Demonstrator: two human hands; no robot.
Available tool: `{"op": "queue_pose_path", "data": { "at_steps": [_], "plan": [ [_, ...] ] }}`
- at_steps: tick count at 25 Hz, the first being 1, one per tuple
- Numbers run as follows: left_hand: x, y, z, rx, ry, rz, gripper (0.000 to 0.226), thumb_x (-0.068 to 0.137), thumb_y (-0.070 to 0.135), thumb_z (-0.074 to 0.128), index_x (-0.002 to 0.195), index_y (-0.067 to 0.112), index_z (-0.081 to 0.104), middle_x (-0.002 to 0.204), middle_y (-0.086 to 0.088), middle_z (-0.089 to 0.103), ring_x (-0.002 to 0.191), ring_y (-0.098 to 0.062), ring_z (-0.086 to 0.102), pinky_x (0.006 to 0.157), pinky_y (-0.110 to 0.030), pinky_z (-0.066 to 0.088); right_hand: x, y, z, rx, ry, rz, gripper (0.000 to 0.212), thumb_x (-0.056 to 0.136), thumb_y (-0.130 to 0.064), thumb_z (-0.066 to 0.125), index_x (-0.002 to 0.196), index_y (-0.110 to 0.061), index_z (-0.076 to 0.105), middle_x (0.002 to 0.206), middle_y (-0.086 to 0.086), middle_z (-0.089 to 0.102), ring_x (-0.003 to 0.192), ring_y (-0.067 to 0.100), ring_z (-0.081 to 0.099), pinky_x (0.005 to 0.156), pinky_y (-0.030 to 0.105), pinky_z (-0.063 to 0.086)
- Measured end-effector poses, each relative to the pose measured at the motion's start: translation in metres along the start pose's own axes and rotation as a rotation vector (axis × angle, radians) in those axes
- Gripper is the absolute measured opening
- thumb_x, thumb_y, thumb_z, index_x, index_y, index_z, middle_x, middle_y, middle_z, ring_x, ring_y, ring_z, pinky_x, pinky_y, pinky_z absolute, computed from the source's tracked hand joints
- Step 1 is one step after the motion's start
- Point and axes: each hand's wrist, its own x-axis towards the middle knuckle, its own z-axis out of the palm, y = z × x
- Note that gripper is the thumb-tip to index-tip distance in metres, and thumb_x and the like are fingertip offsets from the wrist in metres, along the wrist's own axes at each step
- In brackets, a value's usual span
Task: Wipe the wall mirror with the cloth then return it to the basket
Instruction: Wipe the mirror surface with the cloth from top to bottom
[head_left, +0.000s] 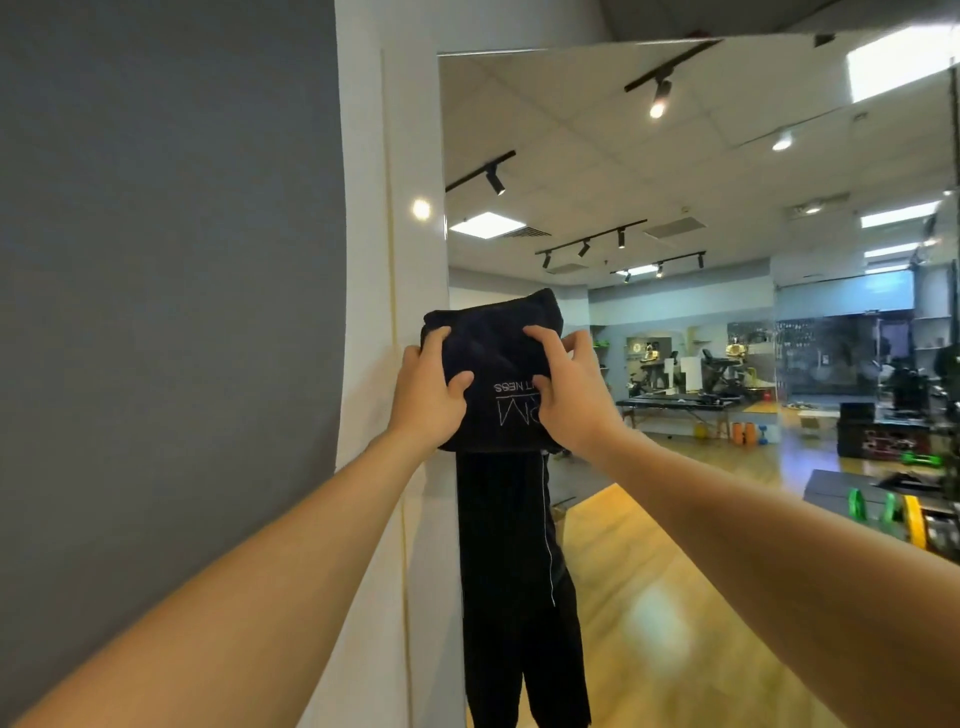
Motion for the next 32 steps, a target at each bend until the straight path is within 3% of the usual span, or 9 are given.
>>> {"op": "queue_pose_path", "data": {
  "at_steps": [5,9,11,13,15,18,21,28,32],
  "plan": [
    [0.037,-0.034,0.036,0.041,-0.017,0.095,0.064,0.104,0.018,0.059,0.160,0.021,0.028,0.142,-0.012,0.039,0.130,-0.028,0.050,0.110,-0.035,0.044,0.034,0.030,0.032,-0.203,0.062,0.011,0.071,0.094,-0.005,0.066,0.157,-0.019,0.034,0.148,0.015,0.027,0.132,0.035,0.039,0.113,0.049,0.045],
    [0.043,-0.057,0.065,0.463,0.231,0.292,0.063,0.097,0.026,0.061,0.153,0.007,0.040,0.150,-0.021,0.034,0.131,-0.034,0.044,0.102,-0.045,0.050,0.045,0.047,0.058,-0.568,0.189,-0.172,0.097,0.073,-0.021,0.084,0.155,-0.005,0.034,0.162,0.018,0.010,0.145,0.040,0.020,0.116,0.055,0.034],
    [0.051,-0.061,0.072,0.650,0.291,0.370,0.066,0.094,0.028,0.055,0.153,0.002,0.039,0.161,-0.021,0.027,0.143,-0.038,0.036,0.112,-0.052,0.040,0.050,0.052,0.069,-0.518,0.170,-0.217,0.095,0.086,-0.029,0.070,0.162,-0.004,0.019,0.169,0.018,-0.001,0.154,0.041,0.006,0.124,0.057,0.019],
    [0.058,-0.070,0.076,0.726,0.289,0.479,0.072,0.095,0.026,0.047,0.160,0.004,0.025,0.167,-0.020,0.016,0.153,-0.040,0.023,0.122,-0.058,0.026,0.055,0.057,0.073,-0.421,0.152,-0.245,0.087,0.096,-0.037,0.047,0.166,-0.011,0.003,0.172,0.019,-0.010,0.159,0.040,-0.010,0.130,0.057,0.003],
    [0.063,-0.080,0.080,0.727,0.281,0.546,0.076,0.096,0.029,0.043,0.164,0.010,0.015,0.170,-0.020,0.006,0.158,-0.040,0.007,0.126,-0.061,0.013,0.060,0.069,0.072,-0.405,0.171,-0.327,0.085,0.098,-0.040,0.043,0.167,-0.019,0.000,0.172,0.021,-0.013,0.158,0.040,-0.016,0.129,0.058,0.000],
    [0.066,-0.085,0.084,0.716,0.270,0.574,0.083,0.094,0.038,0.042,0.164,0.007,0.010,0.171,-0.019,-0.003,0.159,-0.038,-0.006,0.127,-0.062,0.003,0.066,0.081,0.073,-0.442,0.203,-0.441,0.081,0.100,-0.054,0.044,0.167,-0.024,0.010,0.171,0.024,-0.009,0.158,0.045,-0.015,0.129,0.060,0.002],
    [0.069,-0.087,0.094,0.727,0.304,0.636,0.078,0.096,0.034,0.041,0.163,0.003,0.015,0.171,-0.022,0.004,0.158,-0.040,-0.001,0.127,-0.061,0.009,0.066,0.085,0.078,-0.461,0.247,-0.488,0.083,0.099,-0.064,0.040,0.166,-0.022,0.018,0.172,0.022,-0.002,0.157,0.047,-0.010,0.129,0.060,0.003],
    [0.063,-0.087,0.103,0.649,0.311,0.653,0.072,0.098,0.031,0.039,0.162,0.004,0.019,0.172,-0.017,0.008,0.159,-0.035,0.001,0.126,-0.063,0.012,0.068,0.092,0.083,-0.482,0.305,-0.505,0.077,0.101,-0.060,0.039,0.166,-0.022,0.021,0.173,0.021,0.004,0.158,0.046,-0.006,0.130,0.057,0.003],
    [0.062,-0.089,0.106,0.652,0.328,0.633,0.073,0.098,0.033,0.040,0.162,0.006,0.021,0.171,-0.016,0.012,0.160,-0.033,0.004,0.126,-0.061,0.013,0.067,0.097,0.085,-0.426,0.326,-0.516,0.076,0.100,-0.057,0.046,0.165,-0.022,0.026,0.173,0.019,0.007,0.159,0.044,-0.004,0.128,0.061,0.013]
  ]
}}
